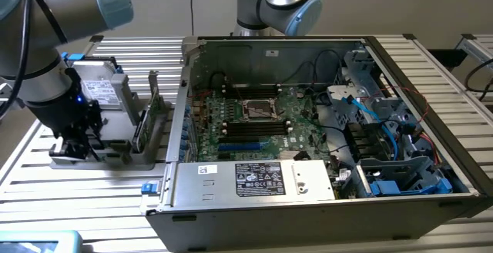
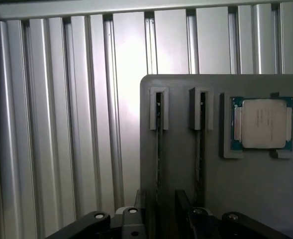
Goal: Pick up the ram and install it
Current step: 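Pick up the ram and move it above insertion slot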
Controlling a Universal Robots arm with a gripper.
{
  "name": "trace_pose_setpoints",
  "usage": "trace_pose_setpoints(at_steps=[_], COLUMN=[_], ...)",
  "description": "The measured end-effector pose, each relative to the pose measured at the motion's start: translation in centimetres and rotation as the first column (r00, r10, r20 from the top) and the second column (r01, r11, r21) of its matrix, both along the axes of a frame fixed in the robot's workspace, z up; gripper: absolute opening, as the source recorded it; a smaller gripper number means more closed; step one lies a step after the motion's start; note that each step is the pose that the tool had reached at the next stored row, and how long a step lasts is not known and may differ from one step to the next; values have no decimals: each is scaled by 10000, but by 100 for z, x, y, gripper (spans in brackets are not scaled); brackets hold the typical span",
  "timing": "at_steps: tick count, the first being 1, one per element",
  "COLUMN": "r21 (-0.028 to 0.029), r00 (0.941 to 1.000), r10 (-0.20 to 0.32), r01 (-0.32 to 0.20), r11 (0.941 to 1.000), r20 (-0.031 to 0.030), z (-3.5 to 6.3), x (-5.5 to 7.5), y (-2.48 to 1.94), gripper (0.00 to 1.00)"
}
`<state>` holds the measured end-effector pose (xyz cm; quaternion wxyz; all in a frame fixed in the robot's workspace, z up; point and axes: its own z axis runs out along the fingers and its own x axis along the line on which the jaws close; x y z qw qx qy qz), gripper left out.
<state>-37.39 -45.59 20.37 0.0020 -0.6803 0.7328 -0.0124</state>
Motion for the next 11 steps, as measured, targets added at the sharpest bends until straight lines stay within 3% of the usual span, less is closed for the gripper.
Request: trace_pose_setpoints(at_steps=[7,10,11], r21=[-1,-27,-41], r00=[10000,10000,10000], r10=[0,1,1], r01=[0,-1,-1], r11=[10000,10000,10000], r20=[-1,5,11], z=[-47,-37,-13], x=[0,-3,-4], y=[0,0,0], gripper=[35,16,16])
